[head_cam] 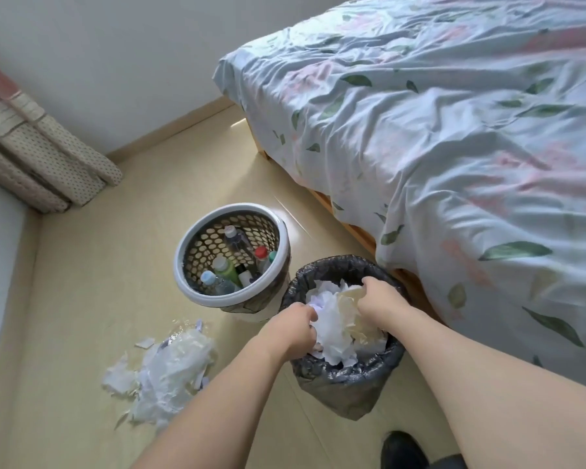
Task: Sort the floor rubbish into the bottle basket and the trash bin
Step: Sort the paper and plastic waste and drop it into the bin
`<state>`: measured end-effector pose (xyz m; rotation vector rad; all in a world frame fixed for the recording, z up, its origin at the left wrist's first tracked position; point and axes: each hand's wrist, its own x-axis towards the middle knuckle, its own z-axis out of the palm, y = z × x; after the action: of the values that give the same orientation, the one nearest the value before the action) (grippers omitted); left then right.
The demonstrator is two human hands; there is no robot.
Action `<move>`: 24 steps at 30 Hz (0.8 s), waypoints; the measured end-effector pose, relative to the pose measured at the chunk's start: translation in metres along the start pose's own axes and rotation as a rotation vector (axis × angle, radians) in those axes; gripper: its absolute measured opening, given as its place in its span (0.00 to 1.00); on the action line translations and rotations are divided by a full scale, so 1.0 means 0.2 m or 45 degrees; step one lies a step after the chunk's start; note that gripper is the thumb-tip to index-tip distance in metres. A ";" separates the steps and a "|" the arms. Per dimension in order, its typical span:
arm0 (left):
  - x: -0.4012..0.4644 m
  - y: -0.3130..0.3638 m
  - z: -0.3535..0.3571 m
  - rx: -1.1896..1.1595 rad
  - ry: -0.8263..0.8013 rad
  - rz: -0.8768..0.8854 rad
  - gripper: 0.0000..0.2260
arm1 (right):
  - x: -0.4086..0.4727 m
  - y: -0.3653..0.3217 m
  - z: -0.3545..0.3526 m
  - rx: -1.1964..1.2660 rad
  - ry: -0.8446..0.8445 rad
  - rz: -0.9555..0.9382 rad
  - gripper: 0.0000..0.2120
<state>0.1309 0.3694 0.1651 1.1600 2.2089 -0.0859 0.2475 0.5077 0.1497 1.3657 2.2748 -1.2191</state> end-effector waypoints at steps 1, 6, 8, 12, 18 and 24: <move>-0.03 -0.03 -0.03 -0.001 0.016 -0.005 0.19 | -0.03 -0.03 0.00 -0.006 0.029 -0.018 0.27; -0.30 -0.28 -0.20 0.056 0.025 -0.085 0.16 | -0.21 -0.31 0.06 -0.191 0.210 -0.250 0.22; -0.41 -0.43 -0.25 0.066 0.027 -0.150 0.17 | -0.29 -0.44 0.14 -0.279 0.216 -0.331 0.21; -0.64 -0.80 -0.31 0.055 0.059 -0.273 0.18 | -0.43 -0.69 0.44 -0.371 0.092 -0.447 0.21; -0.90 -1.50 -0.25 -0.060 0.095 -0.478 0.17 | -0.53 -1.06 0.95 -0.417 -0.213 -0.574 0.25; -0.88 -2.03 0.17 -0.351 0.073 -0.592 0.12 | -0.41 -1.17 1.44 -0.522 -0.357 -0.530 0.24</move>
<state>-0.0882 -0.0164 0.1446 0.4947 2.4091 0.0586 0.0399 0.1889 0.1399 0.5615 2.4813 -0.8965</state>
